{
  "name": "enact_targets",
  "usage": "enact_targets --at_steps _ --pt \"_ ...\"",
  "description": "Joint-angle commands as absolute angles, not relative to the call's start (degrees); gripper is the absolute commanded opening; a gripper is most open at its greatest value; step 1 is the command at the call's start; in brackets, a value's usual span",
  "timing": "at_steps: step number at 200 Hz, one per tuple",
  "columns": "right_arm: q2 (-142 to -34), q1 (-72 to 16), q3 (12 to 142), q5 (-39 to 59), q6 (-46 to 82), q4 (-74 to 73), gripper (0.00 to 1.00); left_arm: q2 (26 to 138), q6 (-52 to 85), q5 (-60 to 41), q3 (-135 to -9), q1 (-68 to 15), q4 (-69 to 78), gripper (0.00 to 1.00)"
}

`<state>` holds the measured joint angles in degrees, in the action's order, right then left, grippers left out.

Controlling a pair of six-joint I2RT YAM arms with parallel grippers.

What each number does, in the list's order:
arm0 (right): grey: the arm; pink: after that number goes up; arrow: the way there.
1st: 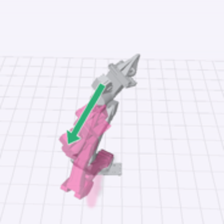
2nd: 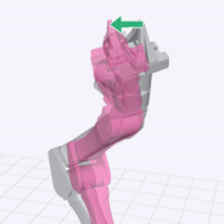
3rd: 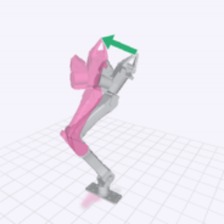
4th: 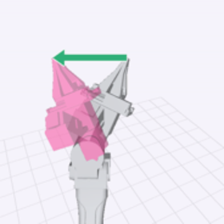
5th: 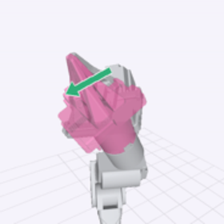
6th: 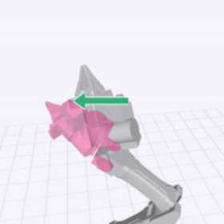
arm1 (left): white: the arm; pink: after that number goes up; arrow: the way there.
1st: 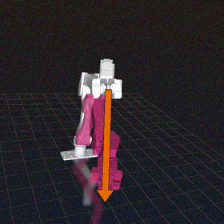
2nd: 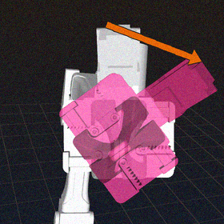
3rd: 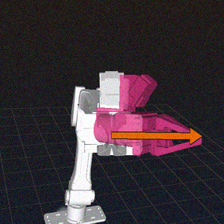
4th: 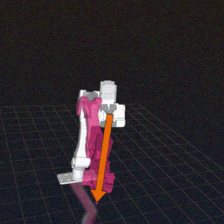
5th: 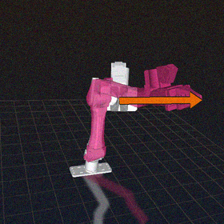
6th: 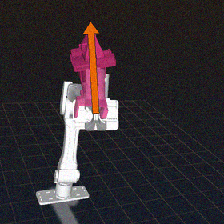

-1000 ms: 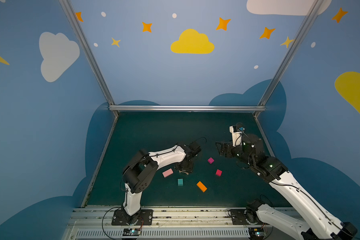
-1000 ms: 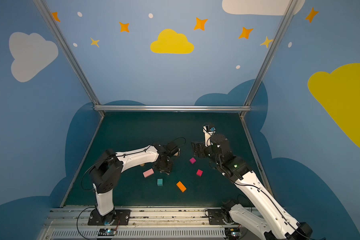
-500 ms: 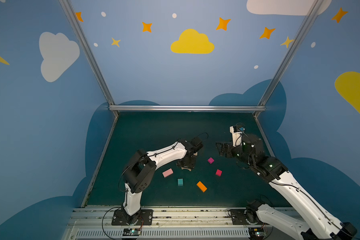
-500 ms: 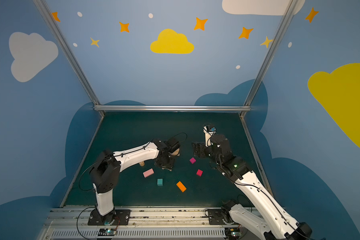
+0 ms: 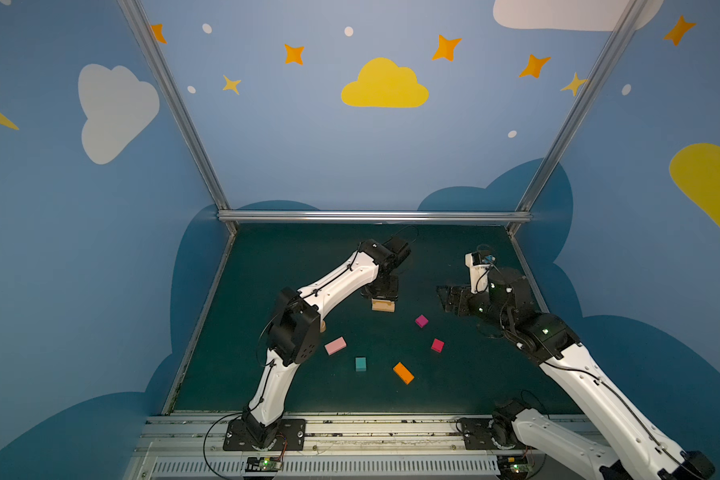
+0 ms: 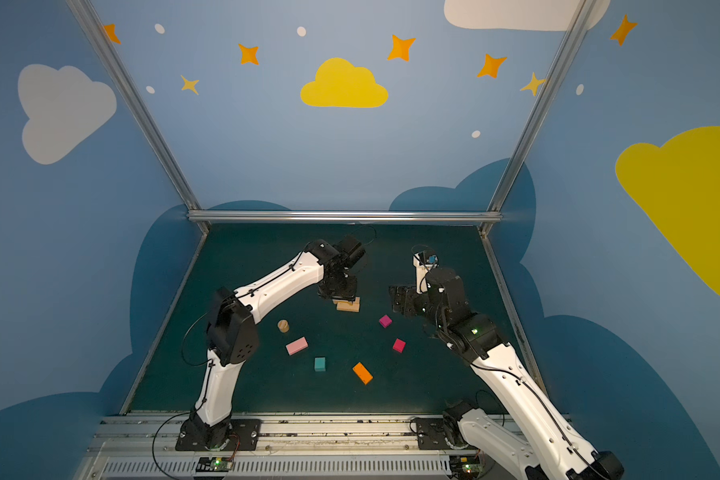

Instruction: Build the wood block tower

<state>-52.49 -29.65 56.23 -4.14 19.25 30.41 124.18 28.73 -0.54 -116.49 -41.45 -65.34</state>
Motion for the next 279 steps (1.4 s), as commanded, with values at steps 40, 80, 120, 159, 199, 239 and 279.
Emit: enact_targets --at_steps 40,80,120,159,199,239,279 --pt "-50.80 -25.97 57.35 -0.85 19.12 32.42 0.87 132.21 27.23 -0.44 -126.80 -40.99 -73.03 0.44" --pt "-50.54 -23.75 56.91 1.49 19.32 32.34 0.87 134.35 27.98 0.16 -127.68 -41.04 -72.68 0.44" --pt "-50.37 -22.11 56.47 3.31 19.42 32.34 0.87 135.88 29.56 0.02 -128.41 -40.83 -71.00 0.42" --pt "-49.58 -21.02 55.77 4.17 19.61 32.52 0.87 136.59 29.93 0.98 -128.41 -40.87 -70.05 0.41" --pt "-49.22 -20.14 55.37 4.83 19.99 32.52 0.87 136.26 30.52 3.98 -127.31 -40.94 -69.29 0.40" --pt "-49.66 -19.53 55.20 5.36 20.29 32.43 0.87 135.88 30.94 3.79 -125.27 -41.04 -67.08 0.41" --pt "-49.92 -19.25 55.11 5.89 20.48 32.20 0.87 136.11 31.30 3.52 -124.98 -41.09 -66.38 0.41"
